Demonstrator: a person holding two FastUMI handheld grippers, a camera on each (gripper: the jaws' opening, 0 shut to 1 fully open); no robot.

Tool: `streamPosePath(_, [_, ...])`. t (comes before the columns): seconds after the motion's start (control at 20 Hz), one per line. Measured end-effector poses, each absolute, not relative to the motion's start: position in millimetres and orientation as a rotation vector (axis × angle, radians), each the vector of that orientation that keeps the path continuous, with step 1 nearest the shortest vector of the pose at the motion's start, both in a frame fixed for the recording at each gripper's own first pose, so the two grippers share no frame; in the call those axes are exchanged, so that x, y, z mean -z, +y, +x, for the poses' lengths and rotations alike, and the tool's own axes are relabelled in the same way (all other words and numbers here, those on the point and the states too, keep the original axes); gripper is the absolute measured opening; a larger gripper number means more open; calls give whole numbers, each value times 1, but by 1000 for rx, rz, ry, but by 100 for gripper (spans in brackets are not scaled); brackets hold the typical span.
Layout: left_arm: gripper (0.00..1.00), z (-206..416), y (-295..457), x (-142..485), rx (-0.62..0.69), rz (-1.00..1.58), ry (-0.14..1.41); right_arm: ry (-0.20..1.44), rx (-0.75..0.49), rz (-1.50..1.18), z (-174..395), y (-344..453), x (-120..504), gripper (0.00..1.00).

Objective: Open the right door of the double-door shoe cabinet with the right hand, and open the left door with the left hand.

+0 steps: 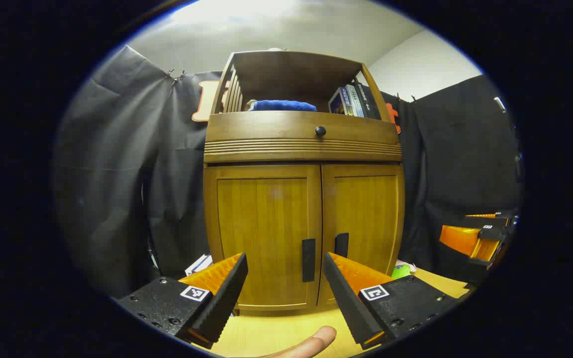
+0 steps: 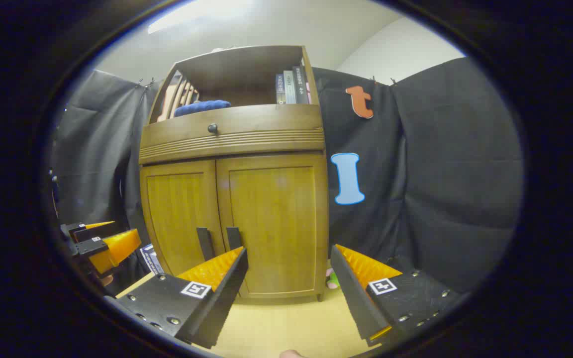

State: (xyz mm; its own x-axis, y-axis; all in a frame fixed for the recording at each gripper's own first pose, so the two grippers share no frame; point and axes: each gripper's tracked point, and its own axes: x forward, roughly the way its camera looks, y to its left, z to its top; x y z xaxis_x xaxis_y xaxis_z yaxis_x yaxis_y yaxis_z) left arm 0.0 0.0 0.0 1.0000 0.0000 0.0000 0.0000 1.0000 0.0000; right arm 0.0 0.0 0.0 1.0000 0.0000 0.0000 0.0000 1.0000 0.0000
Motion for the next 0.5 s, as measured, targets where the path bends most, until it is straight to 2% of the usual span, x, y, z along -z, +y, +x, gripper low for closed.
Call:
streamPosePath(0.35, [92,-1,7,1,-5,4,-1,15,-7,-7,12,11,6,99])
streamPosePath(0.4, [92,-1,9,0,-5,4,-7,16,-12,-4,13,12,7,95])
streamPosePath(0.5, [92,1,11,-1,-6,0,-8,20,-24,4,17,16,10,99])
